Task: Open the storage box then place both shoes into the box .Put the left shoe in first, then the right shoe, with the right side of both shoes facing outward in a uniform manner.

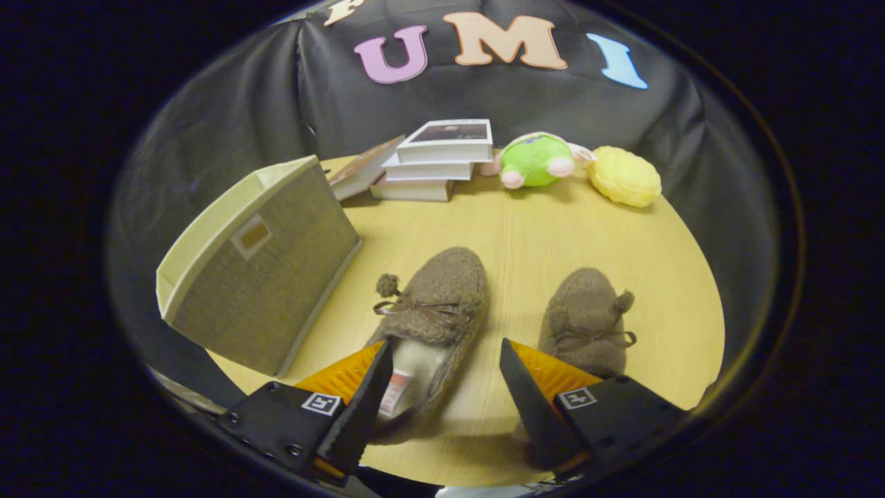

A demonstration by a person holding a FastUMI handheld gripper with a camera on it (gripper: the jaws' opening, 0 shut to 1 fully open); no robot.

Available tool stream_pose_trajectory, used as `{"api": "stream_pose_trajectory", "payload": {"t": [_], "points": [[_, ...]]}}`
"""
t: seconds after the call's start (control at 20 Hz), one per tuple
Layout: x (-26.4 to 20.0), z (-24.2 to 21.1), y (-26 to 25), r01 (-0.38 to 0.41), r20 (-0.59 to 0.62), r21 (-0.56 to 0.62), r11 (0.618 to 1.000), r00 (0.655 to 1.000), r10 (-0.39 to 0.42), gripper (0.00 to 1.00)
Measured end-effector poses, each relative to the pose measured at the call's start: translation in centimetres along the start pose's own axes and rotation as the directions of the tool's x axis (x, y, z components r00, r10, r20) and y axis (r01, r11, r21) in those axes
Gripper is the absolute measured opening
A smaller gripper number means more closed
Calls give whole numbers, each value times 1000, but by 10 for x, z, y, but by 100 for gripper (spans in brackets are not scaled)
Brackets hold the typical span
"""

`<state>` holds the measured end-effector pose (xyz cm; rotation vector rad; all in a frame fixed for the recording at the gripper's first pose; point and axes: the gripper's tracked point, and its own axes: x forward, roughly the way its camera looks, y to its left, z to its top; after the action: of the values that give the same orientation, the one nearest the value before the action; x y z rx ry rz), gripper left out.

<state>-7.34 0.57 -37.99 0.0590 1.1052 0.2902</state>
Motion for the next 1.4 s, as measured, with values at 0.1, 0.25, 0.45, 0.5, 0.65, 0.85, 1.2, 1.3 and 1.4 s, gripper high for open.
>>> {"api": "stream_pose_trajectory", "payload": {"t": [0.1, 0.25, 0.45, 0.5, 0.65, 0.85, 1.2, 1.3, 1.4], "points": [[8, -10, 0, 6, -43, 17, 1000, 999, -5, 81], [18, -22, 1, 17, -105, 31, 999, 994, -13, 64], [21, -25, 5, 24, -144, 83, 996, 989, -12, 41], [21, -26, 5, 31, -152, 89, 996, 988, -17, 35], [20, -24, 1, 74, -167, 173, 982, 985, -45, 8], [11, -5, 7, 60, -150, 318, 946, 989, -13, 3], [-23, 37, 26, 6, -89, 518, 855, 995, 46, 3], [-34, 48, 34, 1, -75, 520, 854, 996, 45, 3], [-46, 65, 47, -24, -50, 521, 853, 997, 59, 3]]}}
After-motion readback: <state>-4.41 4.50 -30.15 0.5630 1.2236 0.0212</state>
